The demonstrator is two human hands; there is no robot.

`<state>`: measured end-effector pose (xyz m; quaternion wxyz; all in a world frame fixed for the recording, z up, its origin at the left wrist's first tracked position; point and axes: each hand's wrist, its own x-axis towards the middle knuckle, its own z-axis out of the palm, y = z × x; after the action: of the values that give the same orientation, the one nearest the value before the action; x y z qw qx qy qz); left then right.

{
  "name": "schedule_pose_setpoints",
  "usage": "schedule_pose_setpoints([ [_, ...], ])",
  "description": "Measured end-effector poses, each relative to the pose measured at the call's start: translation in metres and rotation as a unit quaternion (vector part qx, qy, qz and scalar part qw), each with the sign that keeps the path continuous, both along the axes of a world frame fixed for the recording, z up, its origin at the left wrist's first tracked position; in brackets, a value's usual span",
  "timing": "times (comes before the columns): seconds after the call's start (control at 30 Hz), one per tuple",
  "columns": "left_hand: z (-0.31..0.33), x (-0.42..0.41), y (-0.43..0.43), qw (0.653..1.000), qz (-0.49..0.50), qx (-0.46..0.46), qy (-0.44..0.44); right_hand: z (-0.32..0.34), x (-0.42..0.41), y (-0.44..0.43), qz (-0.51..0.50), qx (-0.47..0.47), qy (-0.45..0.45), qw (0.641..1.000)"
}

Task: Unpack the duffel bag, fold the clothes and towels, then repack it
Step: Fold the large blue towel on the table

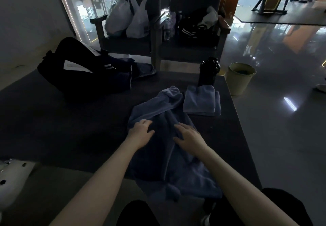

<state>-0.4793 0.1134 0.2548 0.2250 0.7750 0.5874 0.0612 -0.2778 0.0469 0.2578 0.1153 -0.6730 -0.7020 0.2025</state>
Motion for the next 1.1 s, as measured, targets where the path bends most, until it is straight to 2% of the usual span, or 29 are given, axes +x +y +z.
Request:
schedule_pose_setpoints([
  [0.13, 0.0, 0.007, 0.044, 0.996, 0.043, 0.074, -0.015, -0.006, -0.009, 0.039, -0.039, 0.035, 0.02, 0.998],
  [0.27, 0.004, 0.021, 0.095, 0.991, 0.08, 0.11, -0.007, -0.019, -0.01, 0.07, -0.05, 0.027, -0.019, 0.998],
  [0.37, 0.003, 0.033, 0.127, 0.995, 0.08, 0.056, 0.007, -0.04, -0.009, 0.073, -0.063, 0.051, -0.084, 0.993],
  [0.47, 0.0, 0.047, 0.149, 0.997, 0.053, -0.033, 0.052, -0.053, -0.008, 0.074, -0.065, 0.08, -0.097, 0.99],
  [0.53, 0.0, 0.053, 0.161, 0.997, 0.042, 0.004, 0.064, -0.055, -0.009, 0.076, -0.067, 0.099, -0.1, 0.988],
  [0.63, 0.005, 0.046, 0.174, 0.981, 0.12, 0.142, 0.058, -0.056, -0.01, 0.077, -0.064, 0.108, -0.103, 0.987],
  [0.67, 0.004, 0.042, 0.181, 0.977, 0.128, 0.151, 0.073, -0.057, -0.01, 0.077, -0.061, 0.103, -0.104, 0.987],
  [0.73, 0.005, 0.037, 0.19, 0.989, 0.101, 0.058, 0.091, -0.058, -0.009, 0.077, -0.059, 0.09, -0.104, 0.989],
  [0.8, 0.007, 0.036, 0.197, 0.991, 0.104, -0.088, -0.008, -0.057, -0.008, 0.077, -0.056, 0.089, -0.104, 0.989],
  [0.83, 0.009, 0.038, 0.2, 0.981, 0.127, -0.118, -0.082, -0.057, -0.008, 0.077, -0.054, 0.091, -0.102, 0.989],
  [0.87, 0.011, 0.039, 0.202, 0.974, 0.151, -0.106, -0.134, -0.057, -0.008, 0.077, -0.054, 0.094, -0.1, 0.989],
  [0.9, 0.011, 0.039, 0.206, 0.974, 0.168, -0.06, -0.141, -0.057, -0.008, 0.076, -0.054, 0.096, -0.099, 0.989],
  [0.97, 0.007, 0.04, 0.21, 0.979, 0.179, 0.014, -0.097, -0.057, -0.008, 0.076, -0.056, 0.099, -0.094, 0.989],
  [1.0, 0.005, 0.04, 0.209, 0.981, 0.179, 0.019, -0.07, -0.057, -0.009, 0.076, -0.057, 0.098, -0.091, 0.989],
  [1.1, -0.002, 0.047, 0.21, 0.982, 0.177, -0.069, -0.022, -0.057, -0.01, 0.075, -0.069, 0.107, -0.094, 0.987],
])
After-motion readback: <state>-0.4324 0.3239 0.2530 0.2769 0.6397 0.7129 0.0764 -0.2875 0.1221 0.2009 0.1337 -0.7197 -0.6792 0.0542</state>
